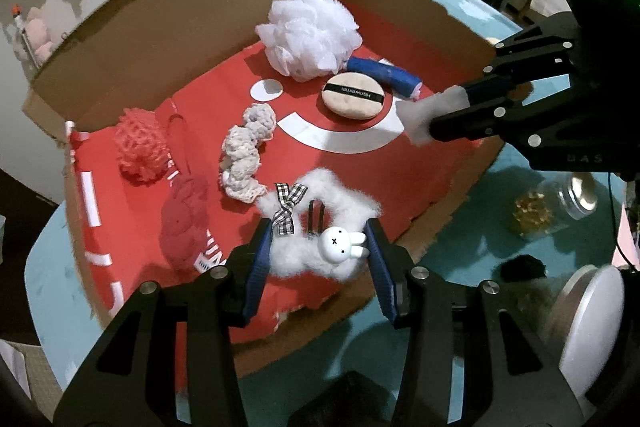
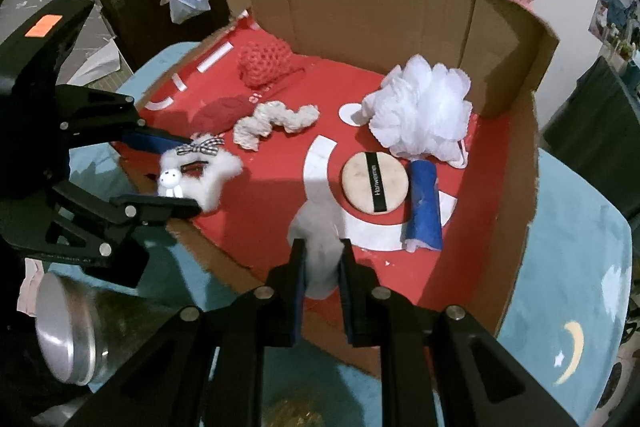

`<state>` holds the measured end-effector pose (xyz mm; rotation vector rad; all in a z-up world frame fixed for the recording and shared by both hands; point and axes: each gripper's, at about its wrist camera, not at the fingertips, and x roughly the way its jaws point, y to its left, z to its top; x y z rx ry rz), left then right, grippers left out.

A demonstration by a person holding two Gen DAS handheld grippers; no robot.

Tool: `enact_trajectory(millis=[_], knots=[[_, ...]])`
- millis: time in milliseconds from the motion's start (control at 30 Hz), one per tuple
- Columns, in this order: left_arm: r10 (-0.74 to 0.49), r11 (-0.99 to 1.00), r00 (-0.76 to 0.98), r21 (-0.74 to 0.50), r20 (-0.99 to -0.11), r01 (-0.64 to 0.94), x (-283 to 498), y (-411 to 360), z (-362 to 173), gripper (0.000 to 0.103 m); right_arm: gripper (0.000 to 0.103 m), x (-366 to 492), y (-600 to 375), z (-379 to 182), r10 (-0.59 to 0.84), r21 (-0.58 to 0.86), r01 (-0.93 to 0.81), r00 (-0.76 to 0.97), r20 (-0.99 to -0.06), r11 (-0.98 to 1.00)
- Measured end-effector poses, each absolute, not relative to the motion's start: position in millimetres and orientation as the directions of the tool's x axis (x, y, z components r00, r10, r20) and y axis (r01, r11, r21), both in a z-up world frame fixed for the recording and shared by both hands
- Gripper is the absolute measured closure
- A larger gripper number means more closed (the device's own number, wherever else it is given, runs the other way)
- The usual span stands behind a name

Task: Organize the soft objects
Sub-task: 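Carry the bunny scrunchie and white cloth over the cardboard box, then open both tools to release the bunny scrunchie and cloth into the box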

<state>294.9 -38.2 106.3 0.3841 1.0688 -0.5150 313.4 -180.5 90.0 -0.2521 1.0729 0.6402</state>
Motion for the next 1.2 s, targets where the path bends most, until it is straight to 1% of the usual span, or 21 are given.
enact_trajectory(millis=[133,467,967,1000,1100,1167,1200], knots=[[-0.221,0.816,0.345,0.021,-0.912,0.578,308.7,-41.4,92.7,0.059,0.086,323.9,-176.3,78.4,0.35,0.112,-0.598,0.298,-0.888,0.794],[-0.211,0.827,0.296,-0.009,-0.931,0.561,332.0,-44.0,71.0,0.059,0.086,334.8,-176.1,58.2,0.321,0.11,-0.586,0.27,-0.908,0.803],[-0.186,0.837,0.277,-0.004,-0.943,0.547,335.7,-44.4,63.3,0.057,0.083,336.4,-176.5,52.7,0.293,0.088,-0.575,0.273,-0.916,0.813],[-0.184,0.838,0.276,-0.004,-0.943,0.546,336.7,-45.3,62.6,0.057,0.083,336.4,-176.1,52.7,0.29,0.085,-0.575,0.274,-0.917,0.814],[-0.177,0.84,0.268,-0.003,-0.947,0.543,339.3,-48.4,60.2,0.053,0.076,336.0,-176.1,52.0,0.281,0.078,-0.574,0.274,-0.92,0.815],[-0.172,0.842,0.266,-0.002,-0.948,0.539,339.8,-49.4,58.8,0.051,0.074,336.1,-175.6,51.6,0.28,0.077,-0.575,0.273,-0.921,0.815],[-0.172,0.843,0.267,-0.002,-0.948,0.538,340.1,-49.3,58.6,0.046,0.072,336.2,-175.4,51.4,0.276,0.075,-0.574,0.272,-0.922,0.815]])
